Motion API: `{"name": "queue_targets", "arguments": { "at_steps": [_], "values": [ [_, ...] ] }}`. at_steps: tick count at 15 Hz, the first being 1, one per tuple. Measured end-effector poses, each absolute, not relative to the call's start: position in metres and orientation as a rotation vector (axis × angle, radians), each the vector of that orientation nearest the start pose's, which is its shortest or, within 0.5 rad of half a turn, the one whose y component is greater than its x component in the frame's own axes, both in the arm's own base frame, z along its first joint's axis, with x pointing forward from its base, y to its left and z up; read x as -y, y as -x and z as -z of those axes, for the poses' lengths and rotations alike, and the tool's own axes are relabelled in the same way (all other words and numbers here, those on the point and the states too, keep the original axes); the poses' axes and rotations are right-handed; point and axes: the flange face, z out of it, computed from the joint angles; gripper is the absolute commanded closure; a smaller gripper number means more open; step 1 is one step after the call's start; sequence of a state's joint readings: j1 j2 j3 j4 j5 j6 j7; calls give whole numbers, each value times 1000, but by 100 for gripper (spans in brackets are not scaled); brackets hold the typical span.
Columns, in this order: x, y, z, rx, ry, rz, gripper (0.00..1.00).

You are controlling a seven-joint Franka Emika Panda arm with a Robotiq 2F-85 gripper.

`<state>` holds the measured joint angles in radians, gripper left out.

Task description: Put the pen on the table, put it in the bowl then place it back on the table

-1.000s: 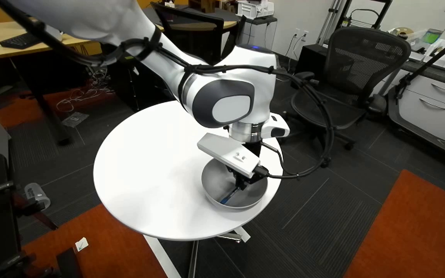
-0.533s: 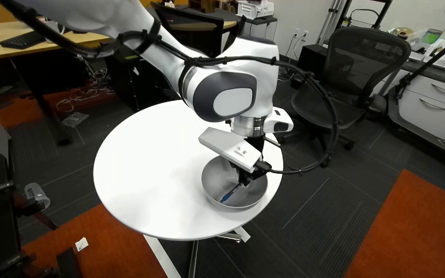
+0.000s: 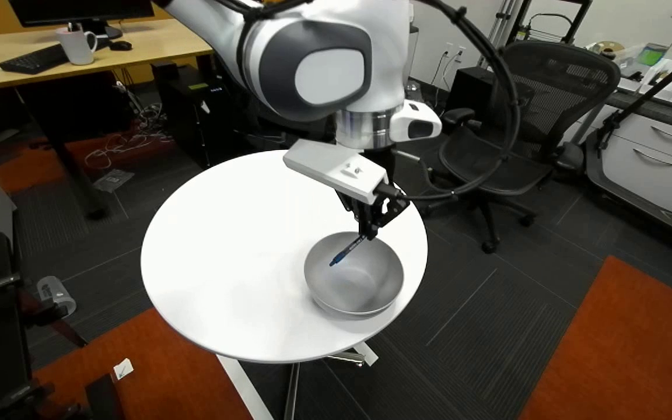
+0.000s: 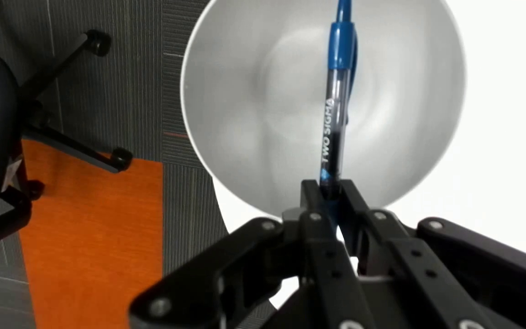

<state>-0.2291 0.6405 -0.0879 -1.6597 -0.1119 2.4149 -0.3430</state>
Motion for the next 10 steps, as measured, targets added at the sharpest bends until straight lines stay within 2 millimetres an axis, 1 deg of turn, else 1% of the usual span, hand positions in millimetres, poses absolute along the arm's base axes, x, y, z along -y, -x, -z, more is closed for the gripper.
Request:
{"name": "queue_targets", "arguments": {
  "at_steps": [2, 5, 8, 10],
  "values": [
    [185, -657, -266, 261, 3286, 137, 97],
    [131, -644, -286, 380, 3256, 144, 97],
    [74, -626, -291, 536, 3224, 115, 97],
    [45, -612, -286, 620, 3202, 79, 97]
  ]
}}
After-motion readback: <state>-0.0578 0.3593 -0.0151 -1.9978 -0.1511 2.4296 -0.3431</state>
